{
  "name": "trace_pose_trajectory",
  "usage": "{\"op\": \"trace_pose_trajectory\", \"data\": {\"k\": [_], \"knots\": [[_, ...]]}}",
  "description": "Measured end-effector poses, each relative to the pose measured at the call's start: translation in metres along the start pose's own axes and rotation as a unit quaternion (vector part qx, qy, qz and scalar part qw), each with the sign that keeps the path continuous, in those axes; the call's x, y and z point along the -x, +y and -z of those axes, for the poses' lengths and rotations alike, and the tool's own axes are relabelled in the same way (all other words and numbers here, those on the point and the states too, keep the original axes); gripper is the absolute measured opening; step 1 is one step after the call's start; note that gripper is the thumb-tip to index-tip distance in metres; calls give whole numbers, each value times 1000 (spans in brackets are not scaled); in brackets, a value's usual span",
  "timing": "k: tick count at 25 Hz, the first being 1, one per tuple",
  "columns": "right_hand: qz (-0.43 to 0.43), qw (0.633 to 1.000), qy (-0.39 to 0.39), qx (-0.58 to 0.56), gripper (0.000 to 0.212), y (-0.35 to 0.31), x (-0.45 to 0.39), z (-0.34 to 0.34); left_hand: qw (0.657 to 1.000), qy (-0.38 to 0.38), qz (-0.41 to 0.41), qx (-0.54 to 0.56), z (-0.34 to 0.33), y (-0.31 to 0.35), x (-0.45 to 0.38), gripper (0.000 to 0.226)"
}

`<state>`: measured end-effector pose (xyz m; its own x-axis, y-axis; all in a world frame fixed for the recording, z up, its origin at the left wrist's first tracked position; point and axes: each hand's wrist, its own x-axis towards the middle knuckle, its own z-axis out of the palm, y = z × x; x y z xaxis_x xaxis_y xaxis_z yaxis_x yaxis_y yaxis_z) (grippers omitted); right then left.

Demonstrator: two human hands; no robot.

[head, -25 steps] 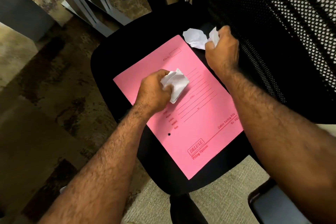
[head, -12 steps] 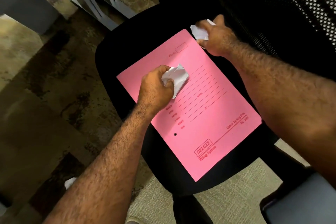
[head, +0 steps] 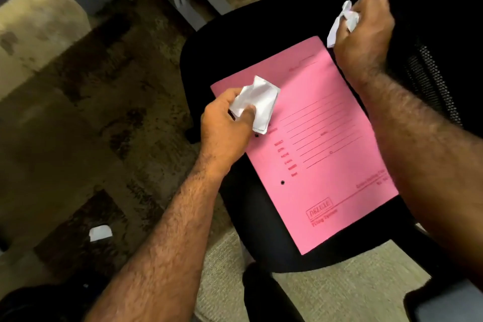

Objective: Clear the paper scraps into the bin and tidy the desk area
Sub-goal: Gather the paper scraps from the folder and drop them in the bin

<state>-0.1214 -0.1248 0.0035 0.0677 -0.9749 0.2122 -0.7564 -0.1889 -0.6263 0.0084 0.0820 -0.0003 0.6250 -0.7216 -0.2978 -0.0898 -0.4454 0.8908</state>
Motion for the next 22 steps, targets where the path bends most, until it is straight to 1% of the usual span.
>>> {"op": "trace_pose_trajectory", "data": {"k": [2, 3, 4, 5, 7, 8, 10, 11, 12, 13, 14, 15, 18, 20, 22], "knots": [[39, 998, 18, -47, 4, -42, 21, -6, 995, 39, 36, 79, 25, -8, 3, 26], [59, 996, 8, -59, 3, -63, 35, -10, 990, 63, 57, 110, 38, -14, 6, 26], [75, 994, -18, -78, 7, -84, 53, -18, 984, 97, 75, 130, 56, -21, 12, 26], [88, 990, -57, -98, 8, -102, 74, -28, 975, 135, 92, 149, 74, -30, 20, 26], [99, 978, -140, -117, 19, -140, 124, -45, 951, 208, 126, 193, 113, -51, 41, 24], [94, 971, -182, -126, 20, -157, 152, -52, 938, 239, 139, 210, 133, -62, 54, 24], [75, 948, -265, -163, 8, -190, 213, -61, 921, 286, 155, 214, 174, -87, 84, 22], [58, 931, -308, -186, 13, -203, 242, -65, 919, 300, 161, 199, 191, -100, 100, 21], [41, 914, -357, -189, 13, -211, 270, -71, 918, 312, 166, 179, 207, -115, 115, 20], [26, 899, -404, -165, 10, -220, 303, -79, 915, 330, 170, 159, 224, -132, 135, 19], [8, 887, -442, -134, 18, -228, 336, -86, 908, 352, 177, 141, 241, -152, 155, 21], [-10, 873, -472, -120, 23, -235, 370, -95, 899, 374, 187, 130, 257, -172, 177, 24], [-58, 826, -546, -123, 24, -260, 473, -111, 862, 427, 234, 140, 304, -235, 243, 31], [-73, 807, -574, -118, 22, -268, 535, -121, 838, 447, 264, 170, 325, -272, 282, 33], [-85, 787, -599, -123, 17, -277, 606, -131, 804, 481, 291, 193, 349, -310, 323, 34]]}}
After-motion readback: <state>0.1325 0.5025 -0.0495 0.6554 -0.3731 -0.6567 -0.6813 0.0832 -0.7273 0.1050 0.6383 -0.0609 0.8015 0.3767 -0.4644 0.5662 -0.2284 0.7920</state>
